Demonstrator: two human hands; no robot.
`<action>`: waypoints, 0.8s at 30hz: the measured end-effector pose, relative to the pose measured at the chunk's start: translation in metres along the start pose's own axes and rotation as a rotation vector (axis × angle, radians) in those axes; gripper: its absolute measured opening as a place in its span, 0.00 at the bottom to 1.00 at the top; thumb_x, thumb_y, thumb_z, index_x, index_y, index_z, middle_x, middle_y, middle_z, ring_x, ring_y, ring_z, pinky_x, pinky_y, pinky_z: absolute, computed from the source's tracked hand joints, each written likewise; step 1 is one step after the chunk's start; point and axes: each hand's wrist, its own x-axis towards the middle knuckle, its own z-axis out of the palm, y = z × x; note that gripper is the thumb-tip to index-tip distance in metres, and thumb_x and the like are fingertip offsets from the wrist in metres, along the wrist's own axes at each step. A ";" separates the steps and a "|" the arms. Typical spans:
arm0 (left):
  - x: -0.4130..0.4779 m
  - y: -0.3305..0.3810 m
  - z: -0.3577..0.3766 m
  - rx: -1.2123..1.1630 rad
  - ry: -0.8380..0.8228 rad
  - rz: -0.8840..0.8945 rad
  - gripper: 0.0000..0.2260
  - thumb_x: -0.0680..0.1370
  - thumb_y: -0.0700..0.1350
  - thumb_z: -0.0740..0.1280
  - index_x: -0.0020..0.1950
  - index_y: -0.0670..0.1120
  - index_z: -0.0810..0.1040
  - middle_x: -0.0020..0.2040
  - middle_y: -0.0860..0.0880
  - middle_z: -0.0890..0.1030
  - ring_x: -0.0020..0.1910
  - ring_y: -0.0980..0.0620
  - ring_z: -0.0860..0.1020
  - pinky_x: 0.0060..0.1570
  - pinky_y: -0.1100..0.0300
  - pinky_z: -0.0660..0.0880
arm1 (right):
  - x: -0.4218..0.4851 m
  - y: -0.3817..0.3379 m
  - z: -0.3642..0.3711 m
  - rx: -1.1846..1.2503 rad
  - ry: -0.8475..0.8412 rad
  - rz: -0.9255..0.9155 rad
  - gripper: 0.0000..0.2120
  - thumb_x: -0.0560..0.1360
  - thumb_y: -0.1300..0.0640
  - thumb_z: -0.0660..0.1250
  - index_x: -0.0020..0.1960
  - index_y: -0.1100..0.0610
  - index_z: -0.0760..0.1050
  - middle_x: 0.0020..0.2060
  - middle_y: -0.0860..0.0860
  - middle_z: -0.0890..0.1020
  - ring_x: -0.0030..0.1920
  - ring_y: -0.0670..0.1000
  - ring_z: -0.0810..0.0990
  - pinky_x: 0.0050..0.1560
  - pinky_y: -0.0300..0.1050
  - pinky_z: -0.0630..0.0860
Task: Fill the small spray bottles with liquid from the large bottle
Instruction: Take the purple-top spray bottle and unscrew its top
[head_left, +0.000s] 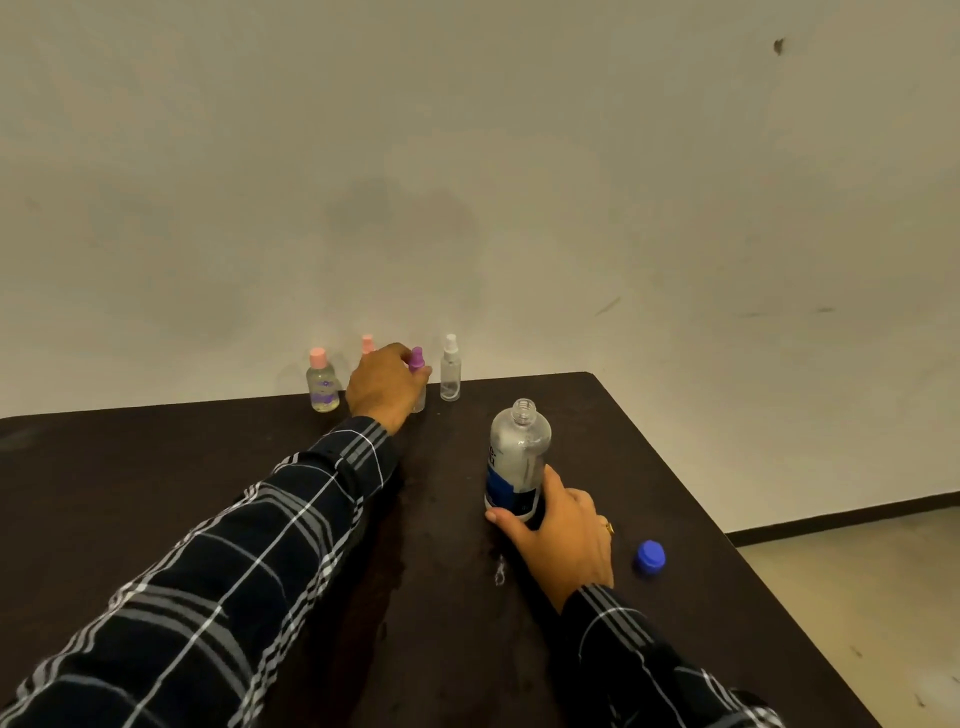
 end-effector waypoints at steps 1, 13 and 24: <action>-0.011 0.003 -0.007 -0.022 0.005 0.026 0.14 0.79 0.58 0.69 0.59 0.51 0.80 0.52 0.49 0.82 0.51 0.48 0.80 0.48 0.54 0.77 | -0.001 0.000 0.000 -0.003 0.003 -0.005 0.36 0.69 0.27 0.67 0.72 0.40 0.63 0.62 0.44 0.77 0.68 0.49 0.70 0.69 0.55 0.66; -0.169 0.002 -0.080 -0.052 -0.268 0.164 0.14 0.77 0.60 0.70 0.58 0.55 0.76 0.51 0.55 0.81 0.51 0.56 0.80 0.52 0.56 0.79 | -0.020 0.008 -0.013 0.204 -0.056 0.022 0.54 0.65 0.37 0.78 0.79 0.52 0.52 0.77 0.51 0.65 0.74 0.54 0.68 0.73 0.59 0.67; -0.231 -0.018 -0.076 -0.250 -0.293 0.135 0.14 0.73 0.48 0.77 0.57 0.54 0.82 0.46 0.56 0.85 0.45 0.62 0.83 0.50 0.61 0.82 | -0.090 -0.061 0.012 0.522 -0.037 -0.292 0.12 0.74 0.45 0.73 0.53 0.48 0.77 0.46 0.46 0.79 0.44 0.46 0.79 0.46 0.41 0.80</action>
